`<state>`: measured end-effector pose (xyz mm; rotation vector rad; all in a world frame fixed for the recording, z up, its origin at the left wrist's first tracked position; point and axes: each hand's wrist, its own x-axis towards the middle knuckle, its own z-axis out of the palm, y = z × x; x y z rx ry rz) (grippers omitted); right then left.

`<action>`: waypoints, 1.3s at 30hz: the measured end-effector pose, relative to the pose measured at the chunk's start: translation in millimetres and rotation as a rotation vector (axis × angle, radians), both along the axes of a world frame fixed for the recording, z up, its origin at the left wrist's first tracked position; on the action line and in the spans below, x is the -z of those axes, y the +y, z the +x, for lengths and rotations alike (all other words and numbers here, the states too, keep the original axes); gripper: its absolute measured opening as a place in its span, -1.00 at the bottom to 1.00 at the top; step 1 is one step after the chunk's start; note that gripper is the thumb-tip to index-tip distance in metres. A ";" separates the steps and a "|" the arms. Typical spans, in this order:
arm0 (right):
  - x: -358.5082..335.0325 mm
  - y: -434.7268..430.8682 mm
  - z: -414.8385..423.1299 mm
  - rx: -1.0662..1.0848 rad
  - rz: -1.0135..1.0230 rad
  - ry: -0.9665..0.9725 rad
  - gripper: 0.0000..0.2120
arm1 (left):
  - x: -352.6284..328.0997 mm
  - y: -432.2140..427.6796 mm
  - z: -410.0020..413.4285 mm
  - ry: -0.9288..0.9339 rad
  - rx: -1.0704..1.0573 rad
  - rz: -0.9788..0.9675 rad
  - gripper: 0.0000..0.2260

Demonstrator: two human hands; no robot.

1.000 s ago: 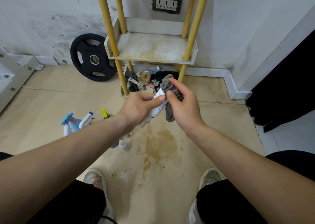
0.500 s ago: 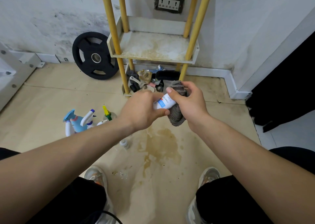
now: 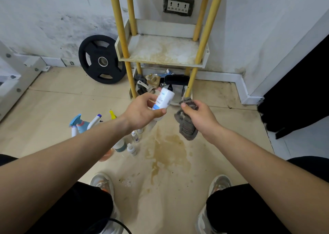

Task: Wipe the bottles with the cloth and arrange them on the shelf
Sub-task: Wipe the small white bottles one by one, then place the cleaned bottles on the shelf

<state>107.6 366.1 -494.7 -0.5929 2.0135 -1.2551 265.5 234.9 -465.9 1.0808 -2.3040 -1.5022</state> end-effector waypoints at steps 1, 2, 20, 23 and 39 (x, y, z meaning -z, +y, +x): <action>3.9 3.6 0.7 -0.039 0.044 0.000 -0.74 | 4.0 1.1 1.6 -0.006 -0.007 0.027 -0.68; 9.2 7.7 0.8 -0.077 0.088 -0.018 -0.74 | 9.8 1.8 3.0 -0.002 -0.021 0.067 -0.65; 192.1 5.9 -15.3 -0.144 0.601 0.043 -0.90 | 176.2 -20.8 25.1 -0.599 0.031 -0.150 -0.66; 204.3 -16.6 -36.2 -0.008 0.549 0.251 -0.82 | 202.3 -15.2 15.5 -0.581 0.113 -0.276 -0.65; 377.7 -53.8 -8.5 -0.481 0.735 0.535 -0.33 | 306.3 11.5 49.3 -0.626 0.114 -0.578 -0.68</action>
